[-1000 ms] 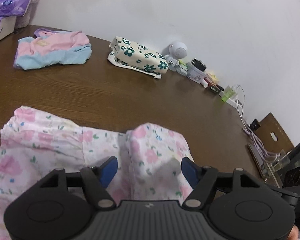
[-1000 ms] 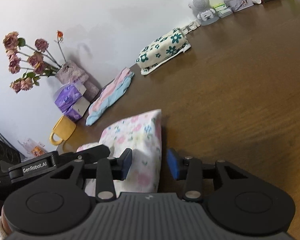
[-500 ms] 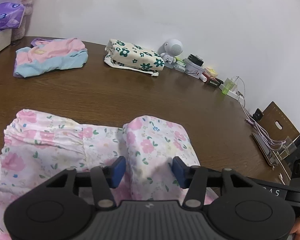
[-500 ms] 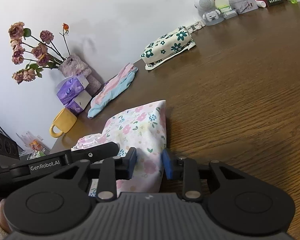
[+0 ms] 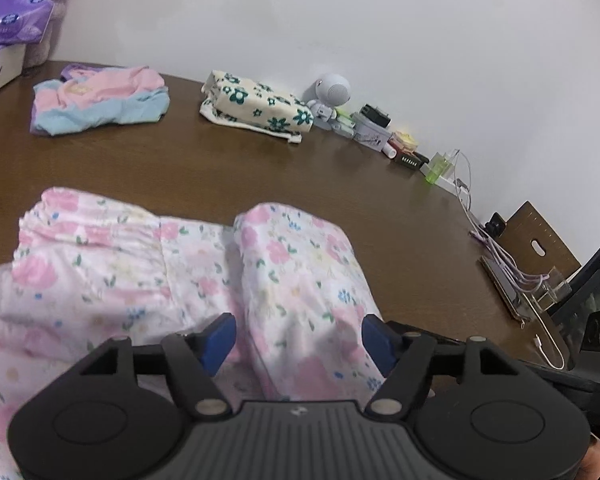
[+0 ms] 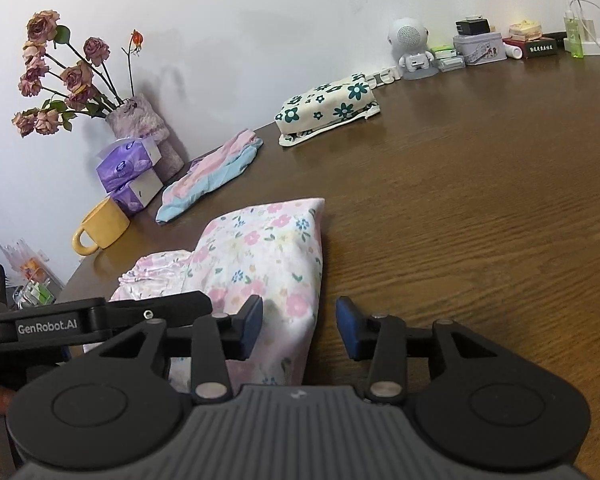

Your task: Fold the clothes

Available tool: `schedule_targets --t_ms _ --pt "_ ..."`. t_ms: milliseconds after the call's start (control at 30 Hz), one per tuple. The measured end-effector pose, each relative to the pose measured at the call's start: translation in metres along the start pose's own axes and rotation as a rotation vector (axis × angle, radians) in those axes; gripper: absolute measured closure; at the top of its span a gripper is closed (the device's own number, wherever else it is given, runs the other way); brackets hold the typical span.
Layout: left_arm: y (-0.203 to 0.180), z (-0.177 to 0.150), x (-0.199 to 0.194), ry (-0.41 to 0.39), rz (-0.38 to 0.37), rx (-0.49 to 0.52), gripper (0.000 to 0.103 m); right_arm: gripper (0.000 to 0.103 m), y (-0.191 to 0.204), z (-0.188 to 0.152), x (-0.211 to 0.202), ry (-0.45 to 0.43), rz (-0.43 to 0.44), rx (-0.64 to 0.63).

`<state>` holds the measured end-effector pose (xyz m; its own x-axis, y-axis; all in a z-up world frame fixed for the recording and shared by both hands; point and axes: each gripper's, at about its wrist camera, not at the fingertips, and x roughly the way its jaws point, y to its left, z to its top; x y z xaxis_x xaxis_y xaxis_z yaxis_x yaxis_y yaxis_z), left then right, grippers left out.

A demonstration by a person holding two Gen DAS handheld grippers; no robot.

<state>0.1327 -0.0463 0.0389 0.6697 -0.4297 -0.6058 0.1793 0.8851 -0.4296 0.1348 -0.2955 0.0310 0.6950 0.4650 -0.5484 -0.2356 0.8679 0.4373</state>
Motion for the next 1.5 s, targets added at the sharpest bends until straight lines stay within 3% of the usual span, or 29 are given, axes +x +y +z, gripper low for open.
schedule_targets --t_ms 200,500,567,667,933,1000,1067,1167,1267,1300,1333,1367,1400,1433,1467,1500 --pt "-0.001 -0.005 -0.001 -0.006 -0.006 0.013 0.047 0.063 0.005 -0.003 -0.002 -0.006 -0.013 -0.030" --pt "0.000 -0.007 -0.001 -0.008 -0.008 0.021 0.059 0.072 0.005 -0.004 -0.003 -0.004 0.006 -0.024" --pt "0.000 -0.008 -0.002 -0.008 -0.004 0.014 0.056 0.066 0.003 -0.004 -0.004 -0.004 0.013 -0.013" --pt "0.001 -0.008 -0.007 -0.012 -0.007 0.001 0.044 0.065 -0.001 -0.007 -0.011 -0.013 0.025 0.006" --pt "-0.004 -0.018 -0.020 -0.017 -0.037 0.027 0.042 0.065 -0.004 -0.019 -0.022 0.008 0.068 0.045" --pt "-0.004 -0.020 -0.019 -0.013 -0.036 0.033 0.045 0.066 -0.002 -0.020 -0.019 0.022 0.069 0.042" --pt "-0.004 -0.022 -0.017 -0.009 -0.036 0.036 0.059 0.075 -0.001 -0.021 -0.018 0.028 0.076 0.046" --pt "-0.002 -0.024 -0.017 -0.010 -0.034 0.031 0.070 0.079 -0.002 -0.022 -0.017 0.033 0.081 0.051" --pt "0.000 -0.026 -0.017 -0.016 -0.030 0.021 0.067 0.074 -0.003 -0.024 -0.019 0.033 0.085 0.063" --pt "0.001 -0.026 -0.019 -0.019 -0.027 0.015 0.062 0.068 -0.003 -0.024 -0.019 0.034 0.084 0.058" --pt "0.001 -0.027 -0.021 -0.021 -0.023 0.008 0.051 0.068 -0.002 -0.025 -0.020 0.035 0.082 0.053" --pt "0.001 -0.027 -0.022 -0.027 -0.020 0.010 0.049 0.069 -0.001 -0.026 -0.020 0.036 0.081 0.048" --pt "0.001 -0.028 -0.023 -0.034 -0.016 0.012 0.050 0.069 -0.001 -0.026 -0.021 0.037 0.080 0.043" --pt "0.001 -0.028 -0.024 -0.040 -0.013 0.014 0.055 0.076 0.000 -0.027 -0.021 0.039 0.078 0.038" --pt "0.001 -0.029 -0.024 -0.033 -0.017 0.014 0.069 0.079 0.001 -0.028 -0.020 0.047 0.078 0.031" --pt "0.001 -0.029 -0.022 -0.025 -0.021 0.013 0.073 0.080 0.002 -0.028 -0.019 0.053 0.073 0.023"
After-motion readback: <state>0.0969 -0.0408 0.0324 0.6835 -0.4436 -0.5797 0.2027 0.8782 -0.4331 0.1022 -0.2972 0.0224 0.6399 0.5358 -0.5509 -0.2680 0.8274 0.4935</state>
